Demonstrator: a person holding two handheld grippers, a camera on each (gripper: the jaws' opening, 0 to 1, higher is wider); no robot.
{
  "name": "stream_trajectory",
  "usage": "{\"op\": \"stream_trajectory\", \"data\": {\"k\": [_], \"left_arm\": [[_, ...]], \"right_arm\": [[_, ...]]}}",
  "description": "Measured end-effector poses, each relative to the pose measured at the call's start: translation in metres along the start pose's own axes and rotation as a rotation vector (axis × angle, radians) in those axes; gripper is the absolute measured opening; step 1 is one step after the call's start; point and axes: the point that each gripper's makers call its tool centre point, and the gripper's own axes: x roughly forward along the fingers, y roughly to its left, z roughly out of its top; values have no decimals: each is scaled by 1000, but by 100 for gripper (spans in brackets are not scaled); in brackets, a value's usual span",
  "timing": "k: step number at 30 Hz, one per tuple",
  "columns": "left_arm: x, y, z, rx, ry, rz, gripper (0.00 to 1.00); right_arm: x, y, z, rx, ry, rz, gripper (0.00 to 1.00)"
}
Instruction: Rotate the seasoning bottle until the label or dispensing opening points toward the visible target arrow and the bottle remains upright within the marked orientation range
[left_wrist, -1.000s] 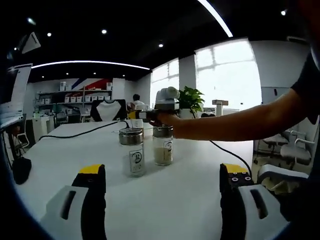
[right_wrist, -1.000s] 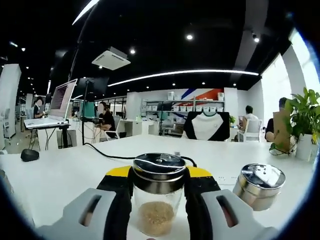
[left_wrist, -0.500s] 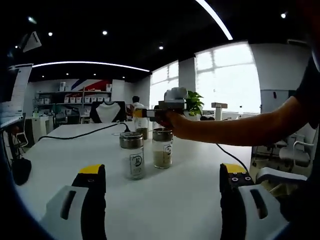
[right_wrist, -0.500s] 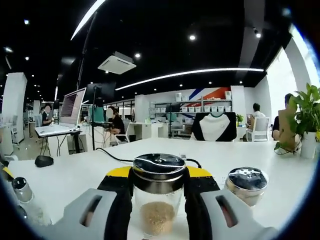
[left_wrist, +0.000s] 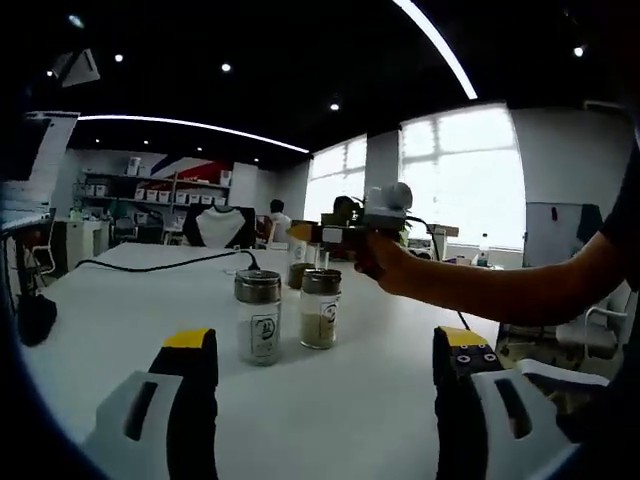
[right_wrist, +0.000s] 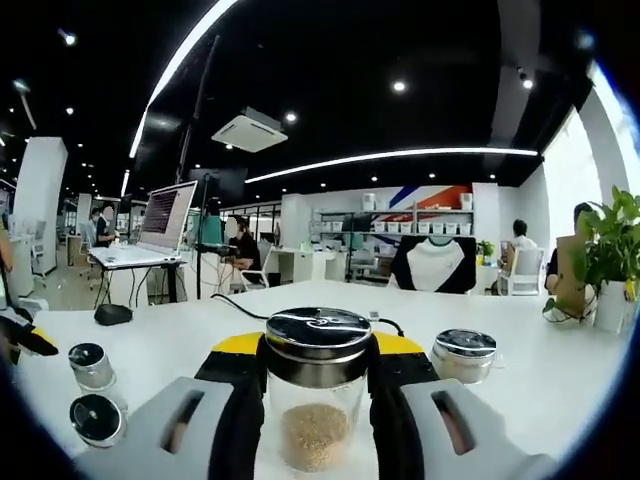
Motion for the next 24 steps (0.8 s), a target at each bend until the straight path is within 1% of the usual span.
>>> {"op": "stream_trajectory", "data": {"k": [2,4,6,7,9,10,11,12,14,15,16,17,20,21,24], "left_arm": [[0,5,1,-44,-9,45,96],[0,-1,3,-56,-18,16,94],[1,-6,7,-57,-46,14,97],[1,-8,7,-53,-50,11,97],[2,-12,5,-45,-36,4,94],[2,-15,1,-30,-18,6,94],[3,-15,1,-28,-18,8,94],[2,-15,1,-24,-20,20,93],[2,-12,1,-38,-25,40,92],[1,-9,3,-63,-40,65,91],[-1,-7,4,-87,-56,77,89],[-2,-6,6,-95,-69,81,85],[-4,-10,11,-134,-91,63,75],[-4,-11,11,-150,-90,52,73],[-1,-18,9,-154,-73,32,72]], "right_arm": [[-7,4,2,-8,-9,9,38],[-15,8,3,-7,-14,23,38],[-25,10,4,7,-25,23,38],[-28,9,3,16,-26,21,38],[-32,8,2,39,-30,20,38],[-37,8,1,50,-35,25,38],[-38,8,1,52,-36,25,38],[-44,8,-1,61,-34,24,38],[-49,10,-2,60,-34,22,38],[-56,11,-3,59,-35,17,38],[-61,13,-3,52,-36,16,38],[-64,14,-4,41,-32,15,38],[-75,16,-5,38,-30,7,37],[-80,18,-4,47,-36,16,37],[-90,24,-2,83,-47,28,37]]}}
